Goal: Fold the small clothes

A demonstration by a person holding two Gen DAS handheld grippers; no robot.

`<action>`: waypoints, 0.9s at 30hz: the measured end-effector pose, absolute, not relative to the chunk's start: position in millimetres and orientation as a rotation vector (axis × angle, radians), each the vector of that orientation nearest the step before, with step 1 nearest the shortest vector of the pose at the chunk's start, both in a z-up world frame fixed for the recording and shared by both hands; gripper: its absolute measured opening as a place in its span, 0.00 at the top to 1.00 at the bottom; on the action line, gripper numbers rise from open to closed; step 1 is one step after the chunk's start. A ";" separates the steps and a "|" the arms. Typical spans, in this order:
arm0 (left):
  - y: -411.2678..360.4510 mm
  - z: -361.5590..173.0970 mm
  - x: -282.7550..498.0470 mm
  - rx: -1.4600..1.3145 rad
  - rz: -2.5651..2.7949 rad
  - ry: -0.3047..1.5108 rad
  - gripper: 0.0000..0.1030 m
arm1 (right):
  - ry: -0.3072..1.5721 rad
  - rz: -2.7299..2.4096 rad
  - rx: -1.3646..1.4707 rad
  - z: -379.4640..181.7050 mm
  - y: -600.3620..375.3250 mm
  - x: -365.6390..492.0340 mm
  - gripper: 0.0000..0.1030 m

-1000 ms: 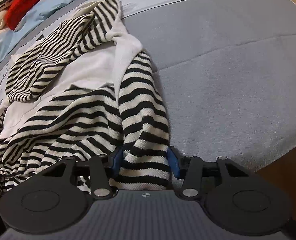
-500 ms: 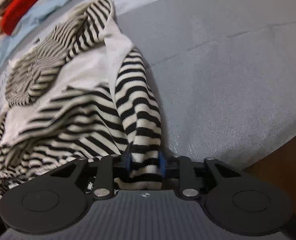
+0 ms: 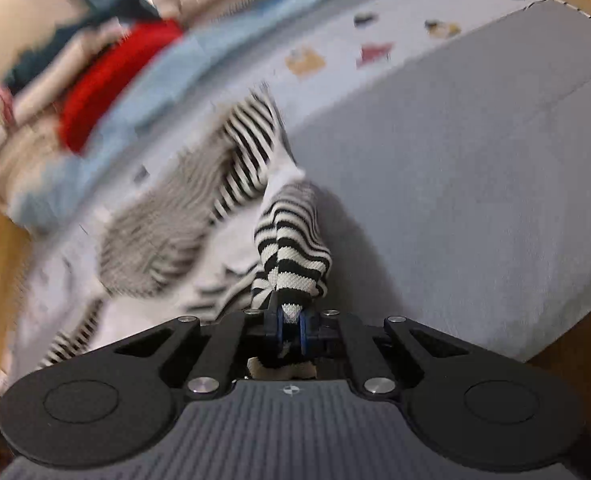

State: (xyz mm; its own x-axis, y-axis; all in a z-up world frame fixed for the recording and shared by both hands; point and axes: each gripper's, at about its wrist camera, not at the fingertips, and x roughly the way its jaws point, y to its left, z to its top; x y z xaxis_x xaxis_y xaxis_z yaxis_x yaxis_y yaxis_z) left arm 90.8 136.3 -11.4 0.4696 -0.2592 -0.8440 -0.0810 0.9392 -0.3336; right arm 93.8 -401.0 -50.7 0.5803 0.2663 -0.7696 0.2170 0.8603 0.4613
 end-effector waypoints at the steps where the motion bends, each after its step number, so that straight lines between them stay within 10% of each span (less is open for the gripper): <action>1: 137.3 -0.3 85.7 -0.353 -0.125 1.061 0.94 | 0.939 0.044 0.566 -39.6 -403.8 90.3 0.94; 12: 148.2 99.7 2.9 -0.492 -0.230 0.933 0.94 | 0.751 0.146 0.699 62.9 -429.2 -0.9 0.94; 27: 170.7 5.0 180.2 -0.550 -0.090 1.054 0.94 | 0.914 0.042 0.664 6.7 -411.7 122.0 0.94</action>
